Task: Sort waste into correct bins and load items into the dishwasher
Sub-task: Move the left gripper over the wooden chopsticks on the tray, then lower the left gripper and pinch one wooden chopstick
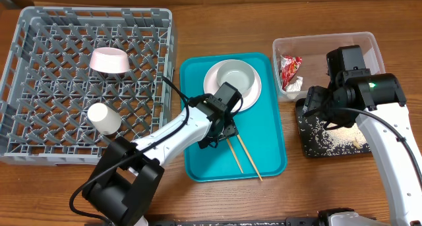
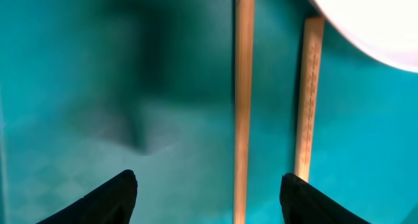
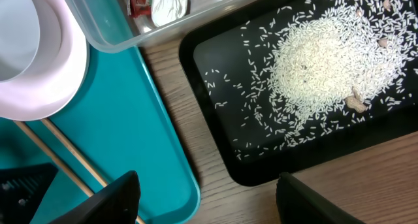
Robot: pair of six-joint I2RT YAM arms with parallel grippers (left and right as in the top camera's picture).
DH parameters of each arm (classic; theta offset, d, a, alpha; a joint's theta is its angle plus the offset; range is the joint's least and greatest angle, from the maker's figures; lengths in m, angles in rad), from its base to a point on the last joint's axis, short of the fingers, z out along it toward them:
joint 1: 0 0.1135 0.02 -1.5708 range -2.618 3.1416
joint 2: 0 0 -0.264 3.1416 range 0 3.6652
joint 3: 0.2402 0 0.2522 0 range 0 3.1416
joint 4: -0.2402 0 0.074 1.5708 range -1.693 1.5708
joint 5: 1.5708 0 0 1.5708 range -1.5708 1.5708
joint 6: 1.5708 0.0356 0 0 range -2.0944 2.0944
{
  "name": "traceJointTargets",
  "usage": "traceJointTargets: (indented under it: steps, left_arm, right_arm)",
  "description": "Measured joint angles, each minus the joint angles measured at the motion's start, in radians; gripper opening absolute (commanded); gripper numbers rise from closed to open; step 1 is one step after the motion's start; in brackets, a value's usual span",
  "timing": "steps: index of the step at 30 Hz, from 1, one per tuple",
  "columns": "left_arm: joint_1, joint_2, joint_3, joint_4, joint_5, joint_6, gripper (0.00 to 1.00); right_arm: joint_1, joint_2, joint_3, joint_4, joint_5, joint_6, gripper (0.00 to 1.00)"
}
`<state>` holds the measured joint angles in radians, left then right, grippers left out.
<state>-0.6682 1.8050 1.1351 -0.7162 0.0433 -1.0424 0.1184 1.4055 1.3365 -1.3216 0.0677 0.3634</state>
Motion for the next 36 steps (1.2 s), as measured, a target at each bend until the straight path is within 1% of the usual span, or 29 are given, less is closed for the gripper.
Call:
traceJointTargets:
  steps: [4,8,12,20,25,33,36]
  left_arm:
    - [0.000,0.000,-0.031,0.042,-0.007,-0.006,0.70]
    - [0.000,0.000,-0.036,0.050,-0.011,-0.007,0.65]
    - [0.000,0.000,-0.037,0.056,-0.020,-0.006,0.70]
    - [-0.021,0.000,-0.037,0.071,-0.063,-0.011,0.71]
    - [-0.053,0.000,-0.037,0.079,-0.094,-0.018,0.69]
    - [-0.055,0.011,-0.037,0.082,-0.112,-0.033,0.68]
    - [-0.055,0.030,-0.037,0.082,-0.116,-0.043,0.64]
  right_arm:
    - [0.000,0.000,0.000,0.000,0.000,0.000,0.69]
    - [0.000,0.000,0.000,0.000,0.000,0.000,0.69]
    - [0.000,0.000,0.000,0.000,0.000,0.000,0.71]
    - [0.000,0.000,0.000,0.000,0.000,0.000,0.72]
    - [0.000,0.000,0.000,0.000,0.000,0.000,0.72]
    - [0.000,0.000,0.000,0.000,0.000,0.000,0.72]
    - [0.000,0.000,0.000,-0.001,0.000,0.000,0.73]
